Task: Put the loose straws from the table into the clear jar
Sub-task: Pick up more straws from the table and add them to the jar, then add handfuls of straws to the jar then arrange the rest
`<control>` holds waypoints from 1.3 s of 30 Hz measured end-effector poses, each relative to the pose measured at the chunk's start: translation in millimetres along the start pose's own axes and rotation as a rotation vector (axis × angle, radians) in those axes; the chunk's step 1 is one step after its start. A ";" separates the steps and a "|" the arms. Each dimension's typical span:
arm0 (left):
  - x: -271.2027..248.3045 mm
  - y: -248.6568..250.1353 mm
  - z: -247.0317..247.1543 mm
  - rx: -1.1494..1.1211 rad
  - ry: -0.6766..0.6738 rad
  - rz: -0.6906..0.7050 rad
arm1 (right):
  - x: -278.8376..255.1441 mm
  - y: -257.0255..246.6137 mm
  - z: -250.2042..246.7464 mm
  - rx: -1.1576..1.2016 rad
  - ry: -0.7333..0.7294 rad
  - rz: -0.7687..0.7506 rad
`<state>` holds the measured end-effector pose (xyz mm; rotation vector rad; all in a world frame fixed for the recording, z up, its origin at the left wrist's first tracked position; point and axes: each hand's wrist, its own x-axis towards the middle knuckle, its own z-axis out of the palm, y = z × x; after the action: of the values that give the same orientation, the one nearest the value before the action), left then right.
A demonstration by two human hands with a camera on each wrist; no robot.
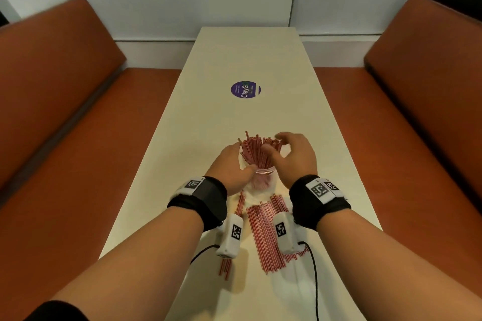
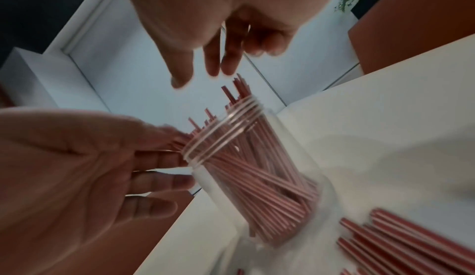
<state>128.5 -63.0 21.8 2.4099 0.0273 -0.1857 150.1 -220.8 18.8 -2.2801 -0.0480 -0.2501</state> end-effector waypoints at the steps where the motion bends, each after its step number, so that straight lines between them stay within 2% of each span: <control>1: 0.7 -0.3 1.0 0.026 -0.020 0.007 | 1.7 4.6 1.4 0.011 0.019 0.013; 5: 11.5 3.0 4.5 0.032 -0.026 0.027 | 8.2 10.6 13.0 0.032 -0.212 0.043; 7: 21.8 8.6 3.7 0.015 0.026 0.060 | 12.5 6.8 18.8 0.056 -0.253 0.007; 9: 33.2 12.8 2.8 0.028 0.044 0.107 | 15.5 5.4 23.7 0.066 -0.257 -0.008; 13: 45.0 12.7 8.1 0.199 -0.043 0.204 | 15.7 9.3 30.9 0.061 -0.235 -0.030; 16: 46.9 6.7 15.0 0.235 0.018 0.268 | 15.9 12.7 34.0 0.077 -0.224 -0.049; 19: 50.2 3.6 17.6 0.228 0.035 0.282 | 17.2 15.2 35.1 0.113 -0.191 -0.062; 25: 54.0 2.5 17.9 0.238 0.003 0.283 | 19.2 20.4 40.9 0.211 -0.145 0.071; 32: 51.4 9.7 9.8 0.310 -0.028 0.302 | 20.8 18.8 37.2 0.217 -0.144 0.039; 34: 44.5 11.2 2.3 0.253 0.021 0.299 | 18.1 18.7 31.4 0.226 -0.119 0.017; 36: 33.4 7.7 -5.3 0.126 0.146 0.269 | 11.0 21.9 22.1 0.243 -0.059 0.013; 39: 6.9 -10.6 -5.2 -0.002 0.324 0.123 | -9.8 35.5 6.5 0.186 0.019 0.096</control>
<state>135.2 -51.8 17.7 2.4064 0.0277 0.2617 145.7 -238.9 -13.6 -2.0880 0.0460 -0.2085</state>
